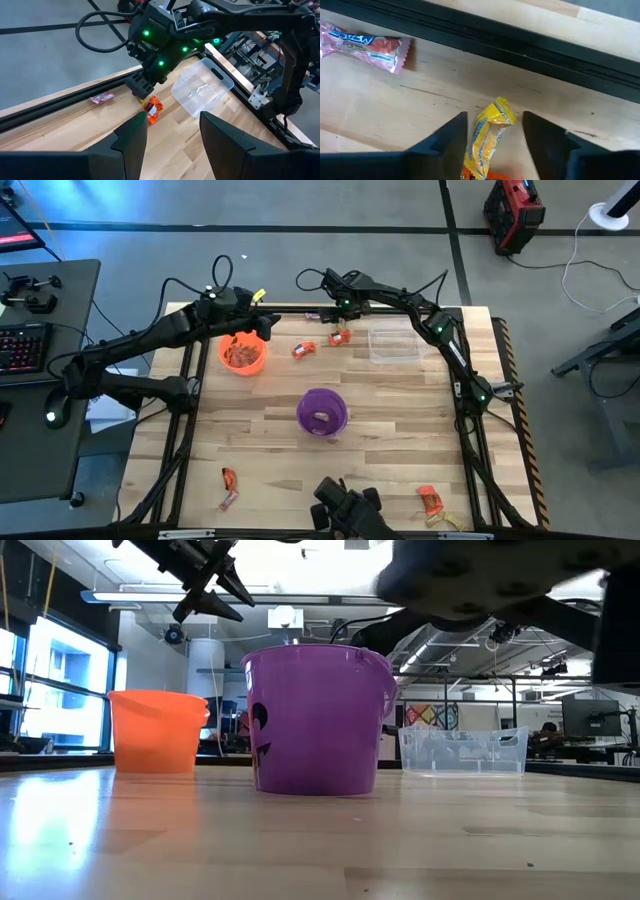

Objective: Sort candy by brand, put in halloween buckets
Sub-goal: Put the yellow candy into the purple bucket

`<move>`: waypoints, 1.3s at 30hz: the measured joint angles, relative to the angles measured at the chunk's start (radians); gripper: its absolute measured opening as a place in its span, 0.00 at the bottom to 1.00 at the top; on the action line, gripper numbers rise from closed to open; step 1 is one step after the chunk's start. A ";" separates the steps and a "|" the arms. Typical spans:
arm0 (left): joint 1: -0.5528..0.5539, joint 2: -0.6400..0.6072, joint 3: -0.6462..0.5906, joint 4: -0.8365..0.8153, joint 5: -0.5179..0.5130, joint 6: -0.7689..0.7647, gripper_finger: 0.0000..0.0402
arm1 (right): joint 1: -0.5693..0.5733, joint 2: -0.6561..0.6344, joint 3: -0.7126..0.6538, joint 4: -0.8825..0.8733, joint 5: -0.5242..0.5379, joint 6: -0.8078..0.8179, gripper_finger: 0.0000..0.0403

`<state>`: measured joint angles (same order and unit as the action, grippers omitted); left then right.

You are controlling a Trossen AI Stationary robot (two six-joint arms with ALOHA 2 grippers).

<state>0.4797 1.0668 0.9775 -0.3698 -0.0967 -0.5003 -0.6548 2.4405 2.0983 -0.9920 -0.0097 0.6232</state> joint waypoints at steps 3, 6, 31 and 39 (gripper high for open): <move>0.000 0.000 0.000 0.000 0.000 0.004 0.43 | 0.000 0.000 0.000 0.000 0.001 -0.014 0.30; 0.000 0.000 0.000 0.000 0.000 0.006 0.43 | -0.001 0.000 -0.001 0.001 0.033 -0.038 0.12; 0.071 -0.040 0.001 -0.032 0.130 0.036 0.43 | 0.240 -0.484 -0.221 -0.009 -0.169 -0.257 0.01; 0.070 -0.040 0.001 -0.032 0.189 0.052 0.43 | 0.547 -0.585 -0.466 0.154 -0.210 -0.086 0.00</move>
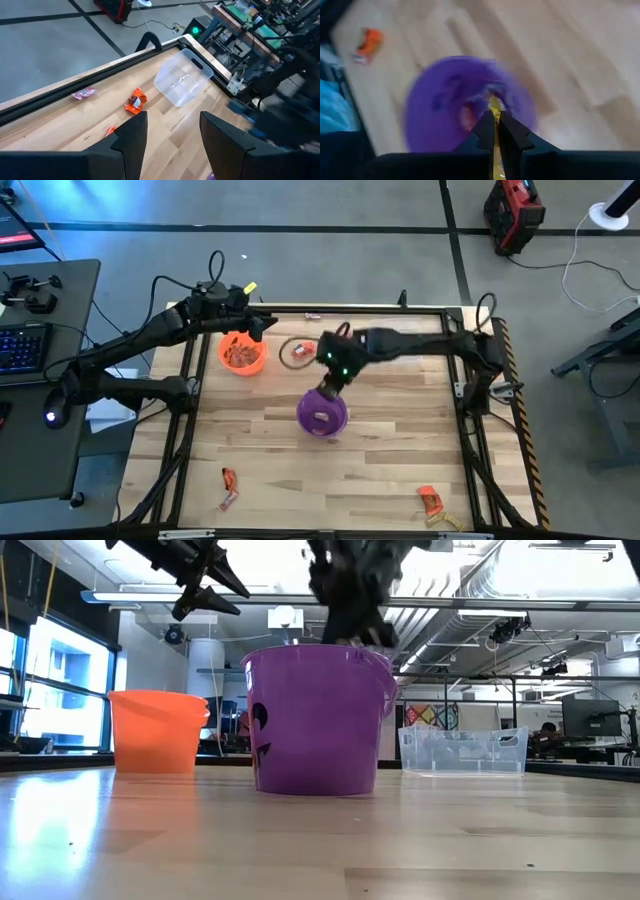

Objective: Sort candy by brand, put in halloween buckets
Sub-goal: Put the yellow candy into the purple bucket

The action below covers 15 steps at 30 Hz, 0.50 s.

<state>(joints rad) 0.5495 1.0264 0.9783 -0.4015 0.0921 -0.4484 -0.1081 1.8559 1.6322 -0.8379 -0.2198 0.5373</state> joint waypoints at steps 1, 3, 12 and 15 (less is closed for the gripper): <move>0.000 0.000 0.000 0.001 0.000 0.000 0.43 | 0.025 -0.007 -0.001 0.025 0.012 0.005 0.00; 0.000 0.000 0.000 0.002 0.000 -0.003 0.43 | 0.068 -0.015 -0.001 0.079 0.047 0.007 0.00; -0.007 0.000 0.000 0.060 0.084 -0.155 0.43 | 0.155 0.013 -0.046 0.172 0.051 -0.186 0.01; -0.046 0.000 0.000 0.111 0.142 -0.223 0.43 | 0.180 0.006 -0.050 0.189 0.053 -0.264 0.03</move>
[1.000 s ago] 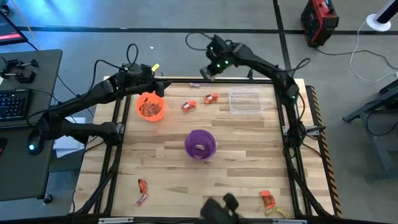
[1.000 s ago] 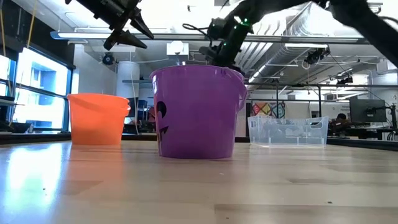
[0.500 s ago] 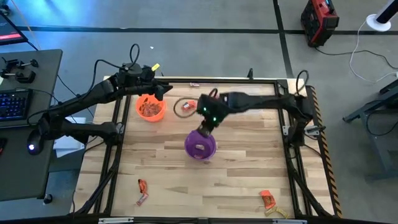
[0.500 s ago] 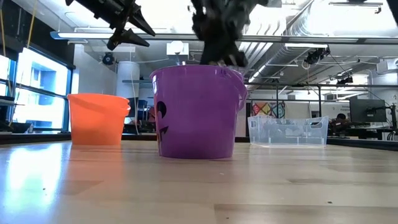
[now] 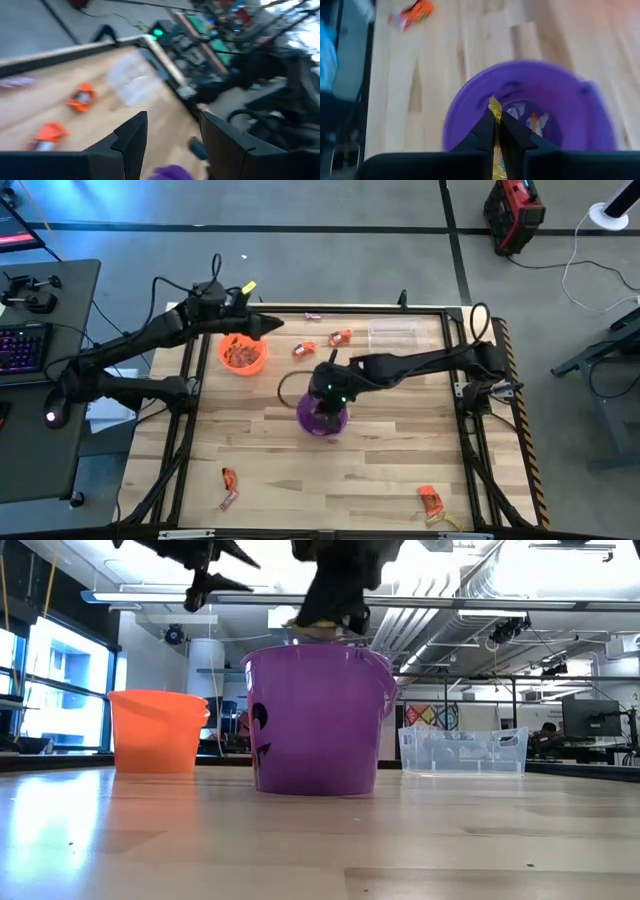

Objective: Sort candy by brand, put in halloween buckets
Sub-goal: Put the yellow candy into the purple bucket, then put the pink candy into the purple bucket

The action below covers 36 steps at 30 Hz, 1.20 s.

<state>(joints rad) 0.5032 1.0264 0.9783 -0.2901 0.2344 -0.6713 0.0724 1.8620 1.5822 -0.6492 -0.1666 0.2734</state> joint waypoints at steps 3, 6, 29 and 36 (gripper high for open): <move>-0.065 0.000 0.000 0.044 0.003 -0.049 0.43 | 0.025 0.002 -0.002 -0.035 0.002 -0.084 0.08; -0.152 0.000 0.000 0.070 -0.048 -0.102 0.43 | 0.040 0.003 -0.002 -0.052 0.036 -0.139 0.16; -0.328 0.015 0.002 -0.013 -0.364 -0.014 0.43 | -0.044 -0.432 -0.360 -0.171 0.410 0.008 0.51; 0.041 0.249 0.050 -0.071 0.028 0.191 0.43 | -0.066 -0.675 -0.704 0.085 0.386 0.541 0.51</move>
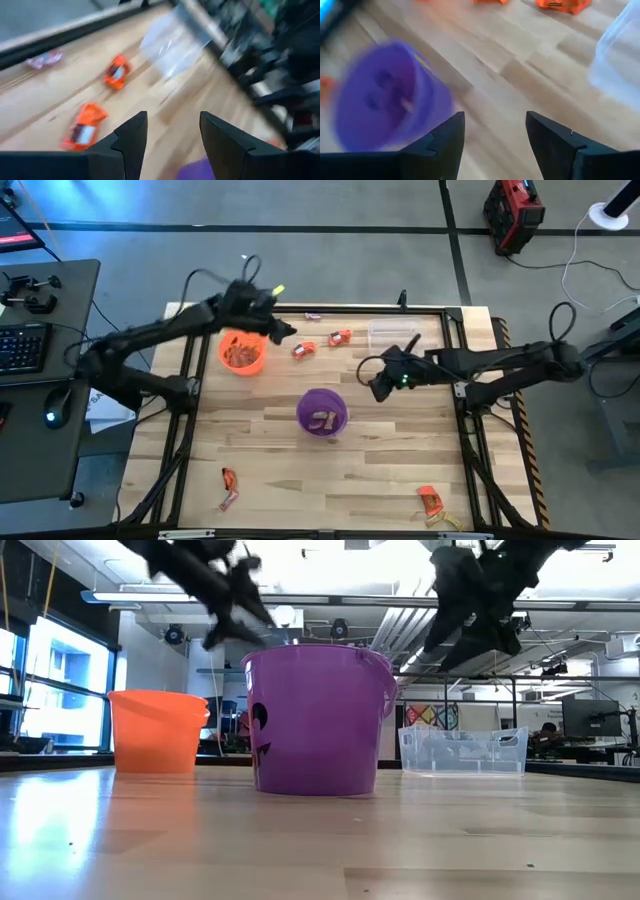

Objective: Sort candy by brand, put in halloween buckets
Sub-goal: Put the pink candy into the purple bucket

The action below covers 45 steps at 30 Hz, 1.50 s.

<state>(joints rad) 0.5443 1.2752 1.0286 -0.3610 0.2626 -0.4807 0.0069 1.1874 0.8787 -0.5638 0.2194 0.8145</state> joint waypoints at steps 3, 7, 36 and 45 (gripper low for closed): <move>0.097 0.171 0.101 -0.090 0.089 0.153 0.43 | 0.007 -0.029 -0.053 0.128 0.001 0.156 0.51; 0.165 0.413 0.292 -0.225 0.044 0.289 0.43 | 0.007 -0.023 -0.072 0.210 0.016 0.253 0.51; 0.245 0.962 0.593 -0.117 -0.118 -0.053 0.43 | 0.006 -0.014 -0.069 0.255 0.107 0.259 0.51; 0.235 0.968 0.593 -0.121 -0.122 -0.005 0.30 | 0.006 -0.014 -0.068 0.254 0.114 0.258 0.51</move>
<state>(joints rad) 0.7790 2.2428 1.6218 -0.4820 0.1402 -0.4854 0.0128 1.1732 0.8104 -0.3099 0.3336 1.0729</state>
